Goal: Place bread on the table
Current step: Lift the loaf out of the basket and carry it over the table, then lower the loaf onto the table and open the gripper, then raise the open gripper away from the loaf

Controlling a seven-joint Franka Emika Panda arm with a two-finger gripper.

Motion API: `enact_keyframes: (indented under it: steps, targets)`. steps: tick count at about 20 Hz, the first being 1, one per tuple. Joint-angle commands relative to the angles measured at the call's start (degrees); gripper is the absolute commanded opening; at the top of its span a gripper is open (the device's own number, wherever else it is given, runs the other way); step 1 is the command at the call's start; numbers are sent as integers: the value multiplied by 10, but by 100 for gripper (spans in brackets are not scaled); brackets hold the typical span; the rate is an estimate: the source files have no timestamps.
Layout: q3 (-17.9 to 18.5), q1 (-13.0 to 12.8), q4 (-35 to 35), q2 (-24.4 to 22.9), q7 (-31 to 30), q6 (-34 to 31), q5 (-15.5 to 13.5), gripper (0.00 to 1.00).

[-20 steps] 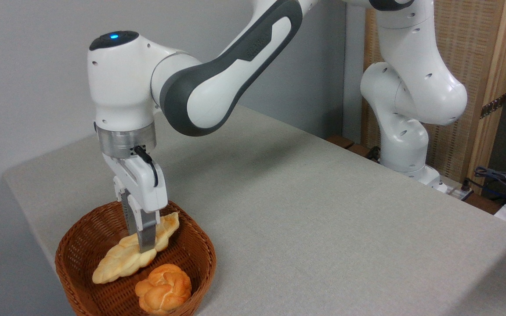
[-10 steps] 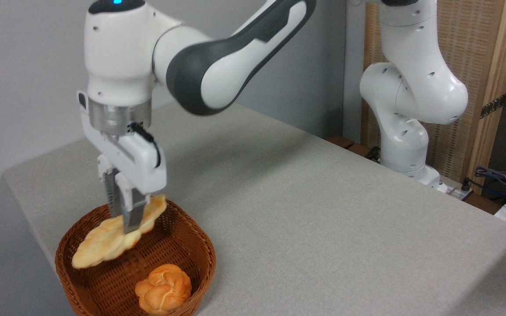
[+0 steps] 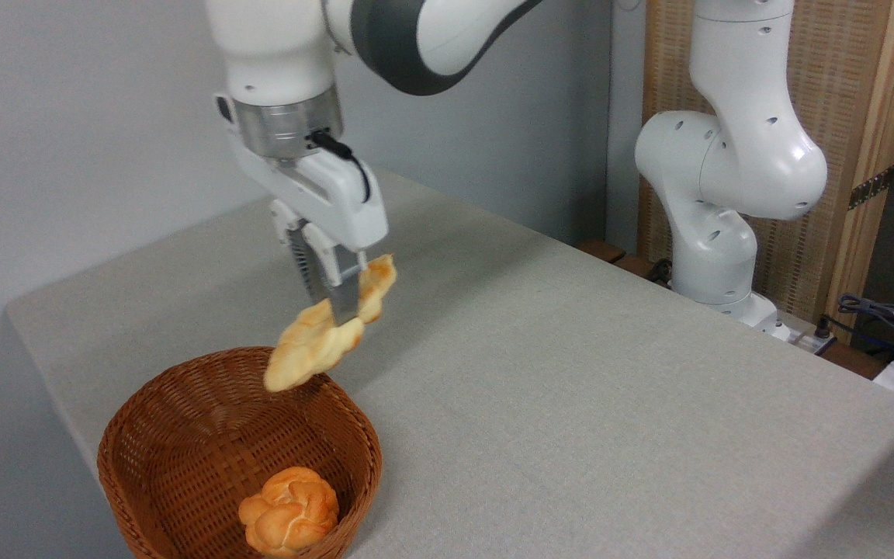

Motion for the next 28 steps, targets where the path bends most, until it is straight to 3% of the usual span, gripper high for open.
enact_keyframes:
  steps: [1,3,5,8,19,22,28]
  targets:
    - [5,-21,-112,-82,29,14,-5,41]
    - [6,-32,-140,-89,34,28,-4,51]
    - [5,-36,-151,-90,33,38,11,81]
    - [5,-43,-151,-89,33,46,16,100]
    - [6,-48,-144,-83,32,39,25,100]
    - [9,-51,-102,-78,26,-5,64,100]
    - [39,-50,18,-39,-18,-42,69,100]
